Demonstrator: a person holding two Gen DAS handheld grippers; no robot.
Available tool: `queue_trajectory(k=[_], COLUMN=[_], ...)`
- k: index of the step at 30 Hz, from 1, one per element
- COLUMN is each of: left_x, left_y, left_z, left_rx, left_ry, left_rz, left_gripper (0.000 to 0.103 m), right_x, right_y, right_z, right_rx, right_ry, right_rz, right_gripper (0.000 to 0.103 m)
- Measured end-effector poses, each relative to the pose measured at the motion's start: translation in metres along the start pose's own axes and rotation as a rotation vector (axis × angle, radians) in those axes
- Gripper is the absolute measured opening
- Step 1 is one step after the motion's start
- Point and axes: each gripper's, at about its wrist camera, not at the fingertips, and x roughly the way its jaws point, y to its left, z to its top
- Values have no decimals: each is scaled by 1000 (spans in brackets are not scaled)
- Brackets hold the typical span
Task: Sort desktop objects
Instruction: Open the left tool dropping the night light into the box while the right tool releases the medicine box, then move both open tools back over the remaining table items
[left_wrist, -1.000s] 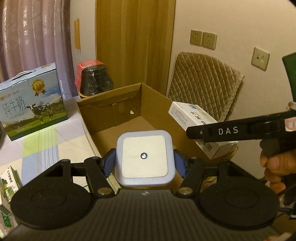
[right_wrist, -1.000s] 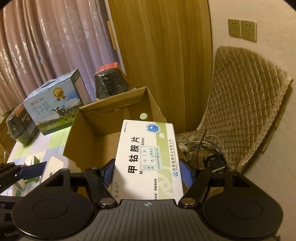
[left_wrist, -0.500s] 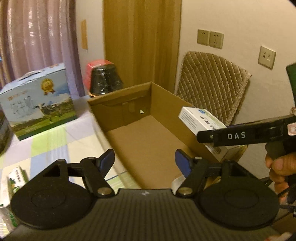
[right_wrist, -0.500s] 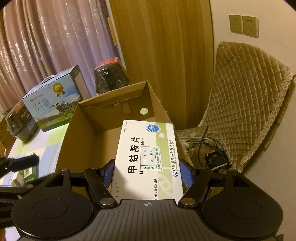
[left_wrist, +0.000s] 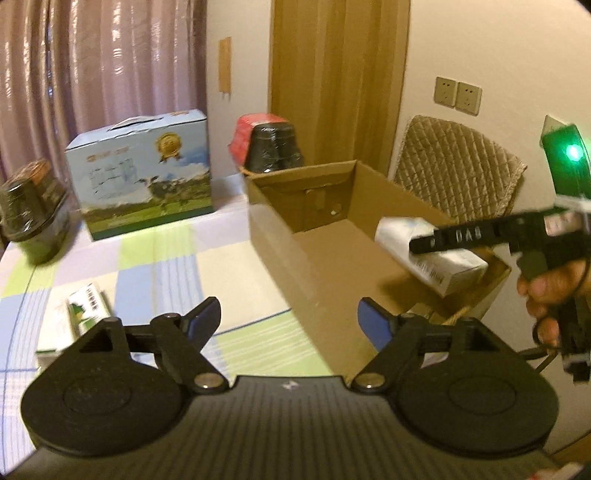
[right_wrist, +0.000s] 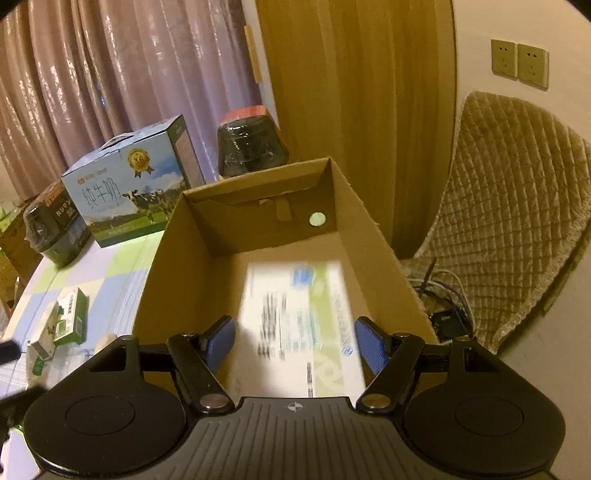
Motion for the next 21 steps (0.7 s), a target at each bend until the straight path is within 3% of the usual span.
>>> queue_trajectory(k=[1,2,13,21], left_x=[-3,-6,-55,-108], left_y=[3,8,65,101], left_z=[-3,-7,-45,-72], left_rx=[-8,-16,-116,-150], left_ry=[7,13,39,37], left_rz=[6,11,139,231], left_gripper=[78,78,78,81], right_x=[2,2,-41,-89], right_y=[1,2,34,86], right_z=[1,1,-2,-13], right_rx=[5,17,19,-13], right_ry=[6,5,-33,-83], right_rz=[0,7,60,153], right_gripper=[84,85,90,95])
